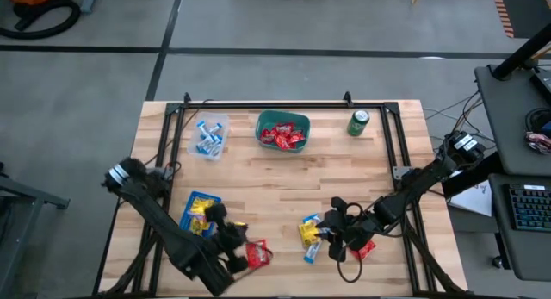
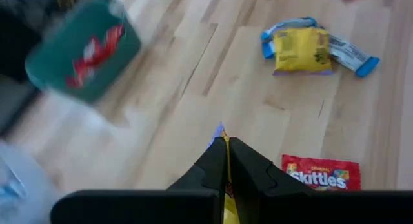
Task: Sort candy
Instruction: Put the yellow candy into the blue basket
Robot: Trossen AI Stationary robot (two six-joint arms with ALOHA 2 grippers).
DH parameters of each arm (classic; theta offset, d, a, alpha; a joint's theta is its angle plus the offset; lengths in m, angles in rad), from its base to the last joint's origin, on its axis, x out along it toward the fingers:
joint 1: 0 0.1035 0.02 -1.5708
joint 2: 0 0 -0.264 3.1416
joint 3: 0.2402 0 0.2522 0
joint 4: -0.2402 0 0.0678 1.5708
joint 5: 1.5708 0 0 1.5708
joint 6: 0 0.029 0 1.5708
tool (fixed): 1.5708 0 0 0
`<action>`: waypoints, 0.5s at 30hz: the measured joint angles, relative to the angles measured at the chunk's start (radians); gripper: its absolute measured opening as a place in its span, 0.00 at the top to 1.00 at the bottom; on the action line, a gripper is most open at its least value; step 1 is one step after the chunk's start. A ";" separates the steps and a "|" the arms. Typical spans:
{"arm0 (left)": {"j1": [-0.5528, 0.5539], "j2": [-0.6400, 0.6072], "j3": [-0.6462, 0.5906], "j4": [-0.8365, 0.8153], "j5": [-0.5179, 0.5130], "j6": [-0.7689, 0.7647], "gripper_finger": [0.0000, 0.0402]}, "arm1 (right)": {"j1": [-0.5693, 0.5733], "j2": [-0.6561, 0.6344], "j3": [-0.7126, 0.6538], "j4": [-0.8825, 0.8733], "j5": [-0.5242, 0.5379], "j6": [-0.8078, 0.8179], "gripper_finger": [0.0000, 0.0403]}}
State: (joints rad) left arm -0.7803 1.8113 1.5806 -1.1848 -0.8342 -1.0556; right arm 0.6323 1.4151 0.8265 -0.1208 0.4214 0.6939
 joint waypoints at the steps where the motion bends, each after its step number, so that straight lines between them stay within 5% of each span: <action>1: 0.000 -0.036 -0.053 0.018 0.006 -0.056 1.00 | 0.000 0.000 0.000 0.000 0.001 0.000 0.71; 8: -0.001 -0.258 -0.372 0.046 0.019 -0.512 1.00 | -0.002 0.000 0.000 0.000 0.014 0.000 0.71; 15: -0.002 -0.356 -0.544 0.062 0.116 -0.645 1.00 | -0.003 0.000 0.000 0.000 0.027 -0.007 0.71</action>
State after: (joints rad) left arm -0.7822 1.4558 1.0367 -1.1230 -0.7183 -1.7003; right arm 0.6296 1.4151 0.8265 -0.1204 0.4488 0.6872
